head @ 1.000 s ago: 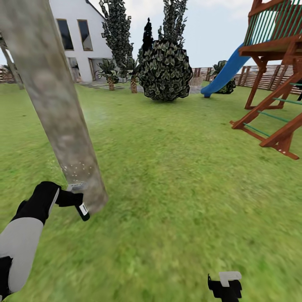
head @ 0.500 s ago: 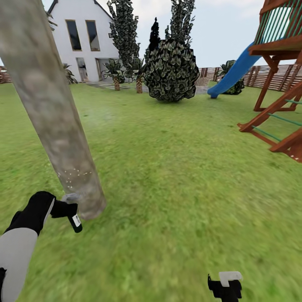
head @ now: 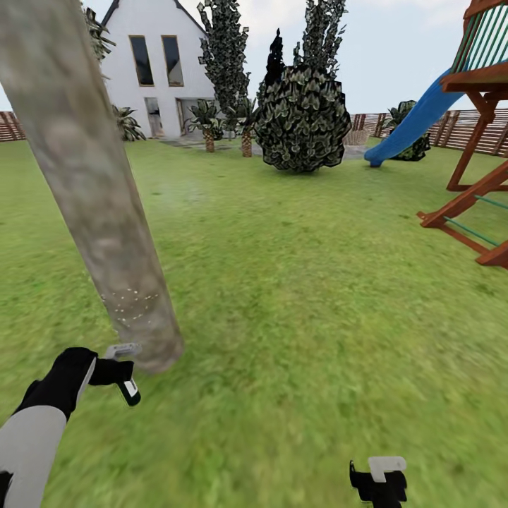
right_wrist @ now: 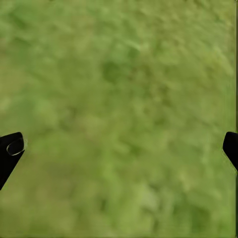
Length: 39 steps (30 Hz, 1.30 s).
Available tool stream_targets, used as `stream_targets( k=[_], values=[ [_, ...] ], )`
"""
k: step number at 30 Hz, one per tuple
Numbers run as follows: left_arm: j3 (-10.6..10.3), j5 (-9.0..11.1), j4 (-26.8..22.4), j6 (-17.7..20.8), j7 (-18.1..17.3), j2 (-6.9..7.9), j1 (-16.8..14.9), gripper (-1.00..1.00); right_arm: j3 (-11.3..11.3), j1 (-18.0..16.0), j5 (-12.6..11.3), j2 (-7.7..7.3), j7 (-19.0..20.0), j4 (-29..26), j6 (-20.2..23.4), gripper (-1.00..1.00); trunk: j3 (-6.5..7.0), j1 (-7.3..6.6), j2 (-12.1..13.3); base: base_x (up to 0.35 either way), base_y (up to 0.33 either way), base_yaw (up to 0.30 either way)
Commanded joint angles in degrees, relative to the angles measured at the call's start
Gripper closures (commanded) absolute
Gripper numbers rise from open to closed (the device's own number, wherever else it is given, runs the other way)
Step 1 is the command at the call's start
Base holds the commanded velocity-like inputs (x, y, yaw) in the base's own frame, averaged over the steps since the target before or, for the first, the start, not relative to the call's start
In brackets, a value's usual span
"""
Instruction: In the garden, pick up the pesticide atomizer on the floor and spray pesticide onto both trees until each tree trunk is fully covered.
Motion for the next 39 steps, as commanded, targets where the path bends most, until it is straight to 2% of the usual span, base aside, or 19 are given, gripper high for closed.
stream_targets(
  k=[1, 7, 12, 14, 19, 29, 39],
  values=[
    [0.00, 0.02, -0.01, -0.13, -0.01, -0.01, 0.03, 1.00, 0.00, 0.00, -0.04, 0.00, -0.05, 0.00, 0.00, -1.00, 0.00, 0.00, 0.00, 0.196, -0.209, 0.000],
    [0.08, -0.13, 0.06, -0.17, 0.02, 0.43, 0.83, 1.00, 0.00, 0.00, -0.01, 0.00, -0.04, 0.00, -0.01, -1.00, 0.00, 0.00, 0.00, 0.174, -0.228, 0.017],
    [0.47, -0.23, 0.06, -0.24, 0.22, 0.81, 1.26, 1.00, 0.04, 0.00, 0.00, 0.02, -0.01, 0.00, -0.01, -1.00, 0.00, 0.00, 0.00, 0.139, -0.246, 0.243],
    [0.45, -0.15, 0.06, -0.18, 2.13, 0.96, 1.29, 1.00, 0.04, 0.00, 0.00, 0.07, -0.01, 0.00, -0.01, -1.00, 0.00, 0.00, 0.00, 0.120, -0.255, 0.275],
    [0.51, 0.31, 0.00, -0.17, 3.10, 0.33, 1.30, 1.00, 0.06, 0.00, 0.00, 0.08, -0.01, 0.00, -0.01, -1.00, 0.00, 0.00, 0.00, 0.132, -0.256, 0.157],
    [0.60, 0.55, -0.29, -0.15, 2.83, 0.27, 1.30, 1.00, 0.08, 0.00, 0.00, 0.08, -0.01, 0.00, 0.02, -1.00, 0.00, 0.00, 0.00, 0.030, -0.270, 0.006],
    [0.69, 0.57, -0.29, -0.12, 2.83, 0.27, 1.30, 1.00, 0.09, 0.00, 0.00, 0.09, -0.01, 0.00, -0.01, -1.00, 0.00, 0.00, 0.00, 0.043, -0.272, 0.250]
  ],
)
